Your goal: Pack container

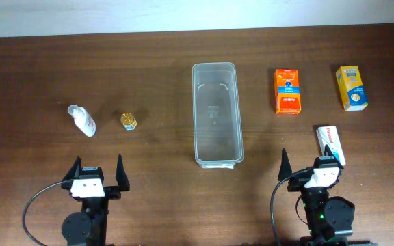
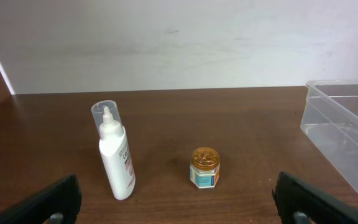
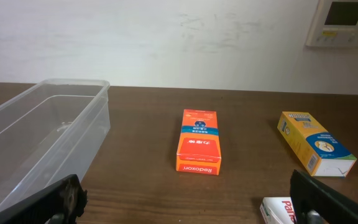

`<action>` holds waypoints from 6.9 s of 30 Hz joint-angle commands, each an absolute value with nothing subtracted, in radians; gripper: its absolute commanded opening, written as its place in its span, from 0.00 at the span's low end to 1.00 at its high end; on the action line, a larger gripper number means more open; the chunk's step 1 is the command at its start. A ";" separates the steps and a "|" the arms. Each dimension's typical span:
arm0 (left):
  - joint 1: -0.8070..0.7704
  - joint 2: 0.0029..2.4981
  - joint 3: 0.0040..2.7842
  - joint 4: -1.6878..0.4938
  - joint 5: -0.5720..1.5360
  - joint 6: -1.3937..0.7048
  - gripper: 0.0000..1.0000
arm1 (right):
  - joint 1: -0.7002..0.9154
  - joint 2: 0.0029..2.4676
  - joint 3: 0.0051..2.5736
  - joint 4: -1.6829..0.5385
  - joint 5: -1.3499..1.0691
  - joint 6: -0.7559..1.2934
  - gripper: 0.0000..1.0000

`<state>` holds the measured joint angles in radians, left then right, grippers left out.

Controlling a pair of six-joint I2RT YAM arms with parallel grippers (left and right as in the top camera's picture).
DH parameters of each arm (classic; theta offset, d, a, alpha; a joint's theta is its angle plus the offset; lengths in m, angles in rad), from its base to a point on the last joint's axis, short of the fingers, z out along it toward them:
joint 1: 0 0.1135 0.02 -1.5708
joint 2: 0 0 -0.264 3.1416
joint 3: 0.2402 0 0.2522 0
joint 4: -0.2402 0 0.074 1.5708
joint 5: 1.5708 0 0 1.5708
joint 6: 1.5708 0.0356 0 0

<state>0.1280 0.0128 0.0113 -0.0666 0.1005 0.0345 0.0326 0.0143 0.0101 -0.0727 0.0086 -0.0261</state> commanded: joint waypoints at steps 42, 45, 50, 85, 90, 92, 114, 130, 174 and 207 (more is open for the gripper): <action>0.126 0.005 0.009 -0.072 0.097 0.047 0.99 | 0.039 0.004 0.006 -0.076 0.006 -0.021 0.98; 0.126 0.005 0.009 -0.072 0.097 0.047 0.99 | 0.039 0.004 0.006 -0.073 -0.023 -0.019 0.98; 0.126 0.005 0.009 -0.072 0.097 0.046 0.99 | 0.039 0.004 0.006 -0.061 -0.076 -0.018 0.98; 0.126 0.005 0.009 -0.072 0.097 0.047 1.00 | 0.037 1.452 1.567 -0.937 0.006 -0.153 0.98; 0.126 0.005 0.009 -0.072 0.097 0.047 0.99 | 0.037 1.711 1.887 -1.207 -0.050 -0.149 0.99; 0.126 0.005 0.009 -0.072 0.097 0.046 0.99 | 0.037 1.774 1.953 -1.258 -0.050 -0.149 0.98; 0.126 0.005 0.009 -0.072 0.097 0.047 0.99 | -0.087 1.990 1.973 -1.141 -0.053 -0.052 0.98; 0.126 0.005 0.009 -0.072 0.097 0.047 0.99 | -0.058 2.194 1.973 -1.115 -0.051 -0.002 0.98; 0.126 0.005 0.009 -0.072 0.097 0.046 0.99 | -0.059 2.367 1.962 -1.016 -0.022 0.005 0.98; 0.126 0.005 0.009 -0.072 0.097 0.047 0.99 | -0.059 2.398 1.939 -0.994 -0.022 0.005 0.74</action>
<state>0.1280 0.0109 0.0116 -0.0669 0.0975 0.0345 -0.0635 2.3783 1.9457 -1.0000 -0.0257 0.0010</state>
